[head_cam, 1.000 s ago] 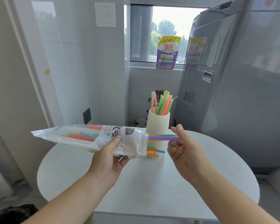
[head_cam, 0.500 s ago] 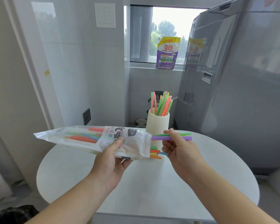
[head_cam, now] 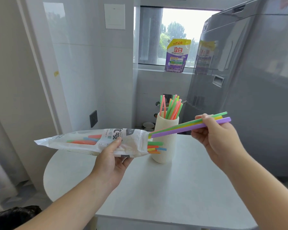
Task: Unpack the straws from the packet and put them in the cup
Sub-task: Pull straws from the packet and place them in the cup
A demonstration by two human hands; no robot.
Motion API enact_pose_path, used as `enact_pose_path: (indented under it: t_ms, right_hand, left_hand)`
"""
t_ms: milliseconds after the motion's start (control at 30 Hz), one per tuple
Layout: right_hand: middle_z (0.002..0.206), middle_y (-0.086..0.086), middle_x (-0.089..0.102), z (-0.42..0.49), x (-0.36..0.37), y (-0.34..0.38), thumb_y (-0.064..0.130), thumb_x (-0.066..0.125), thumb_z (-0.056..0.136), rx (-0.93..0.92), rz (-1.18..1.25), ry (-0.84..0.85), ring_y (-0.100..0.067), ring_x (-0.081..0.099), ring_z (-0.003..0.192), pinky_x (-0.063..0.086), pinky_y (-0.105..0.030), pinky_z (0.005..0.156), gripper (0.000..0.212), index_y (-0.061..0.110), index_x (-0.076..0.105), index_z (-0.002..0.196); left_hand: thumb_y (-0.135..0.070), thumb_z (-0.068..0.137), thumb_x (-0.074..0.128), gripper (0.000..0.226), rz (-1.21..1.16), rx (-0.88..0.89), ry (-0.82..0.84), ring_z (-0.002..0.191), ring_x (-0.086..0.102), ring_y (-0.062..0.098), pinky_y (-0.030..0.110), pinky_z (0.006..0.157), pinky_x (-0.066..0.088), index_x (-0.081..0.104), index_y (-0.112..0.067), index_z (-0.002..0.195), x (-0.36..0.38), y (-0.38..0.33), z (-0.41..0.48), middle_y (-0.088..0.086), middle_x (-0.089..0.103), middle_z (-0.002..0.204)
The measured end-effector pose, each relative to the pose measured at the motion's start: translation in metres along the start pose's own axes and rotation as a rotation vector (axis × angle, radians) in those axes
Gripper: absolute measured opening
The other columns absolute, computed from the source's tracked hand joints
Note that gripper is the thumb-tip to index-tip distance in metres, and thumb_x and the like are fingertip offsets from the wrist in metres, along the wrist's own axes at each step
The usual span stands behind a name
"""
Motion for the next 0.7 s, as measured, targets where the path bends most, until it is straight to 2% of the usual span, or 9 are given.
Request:
enact_pose_path:
  t_ms: [200, 433, 600, 700]
  right_hand:
    - [0.081, -0.007, 0.064, 0.004, -0.014, 0.028, 0.016, 0.052, 0.102, -0.108, -0.111, -0.036, -0.007, 0.067, 0.057, 0.057, -0.025, 0.062, 0.023, 0.009, 0.068, 0.088]
    - [0.082, -0.005, 0.064, 0.008, -0.028, 0.056, 0.017, 0.051, 0.102, -0.183, -0.146, -0.055, -0.009, 0.067, 0.061, 0.058, -0.022, 0.060, 0.024, 0.011, 0.069, 0.087]
    - [0.086, -0.005, 0.066, 0.009, -0.036, 0.071, 0.018, 0.053, 0.101, -0.250, -0.188, -0.096, -0.012, 0.069, 0.065, 0.058, -0.021, 0.060, 0.023, 0.013, 0.069, 0.086]
    - [0.085, -0.004, 0.067, 0.009, -0.037, 0.077, 0.019, 0.054, 0.101, -0.282, -0.190, -0.131, -0.013, 0.071, 0.068, 0.058, -0.021, 0.060, 0.022, 0.015, 0.069, 0.086]
  left_hand:
    - [-0.013, 0.098, 0.064, 0.013, -0.018, 0.008, -0.002, 0.072, 0.078, 0.017, 0.030, 0.058, 0.063, 0.069, -0.014, 0.110, -0.003, -0.003, 0.002, 0.004, 0.080, 0.086]
    - [-0.013, 0.098, 0.064, 0.014, -0.030, 0.034, -0.018, 0.076, 0.078, 0.017, 0.032, 0.064, 0.065, 0.069, -0.016, 0.111, -0.006, -0.005, 0.006, 0.002, 0.081, 0.089]
    - [-0.012, 0.097, 0.065, 0.016, -0.029, 0.029, -0.034, 0.081, 0.078, 0.018, 0.032, 0.060, 0.064, 0.068, -0.016, 0.113, -0.008, -0.003, 0.008, 0.004, 0.080, 0.097]
    - [-0.012, 0.097, 0.065, 0.017, -0.028, 0.024, -0.032, 0.078, 0.078, 0.018, 0.031, 0.058, 0.064, 0.068, -0.016, 0.114, -0.007, -0.001, 0.008, 0.004, 0.080, 0.095]
Point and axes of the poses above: each hand's wrist, its own z-axis towards the middle knuckle, its own x-axis out of the palm, y = z × x, the point moved 5 cm from there along z, towards the middle knuckle
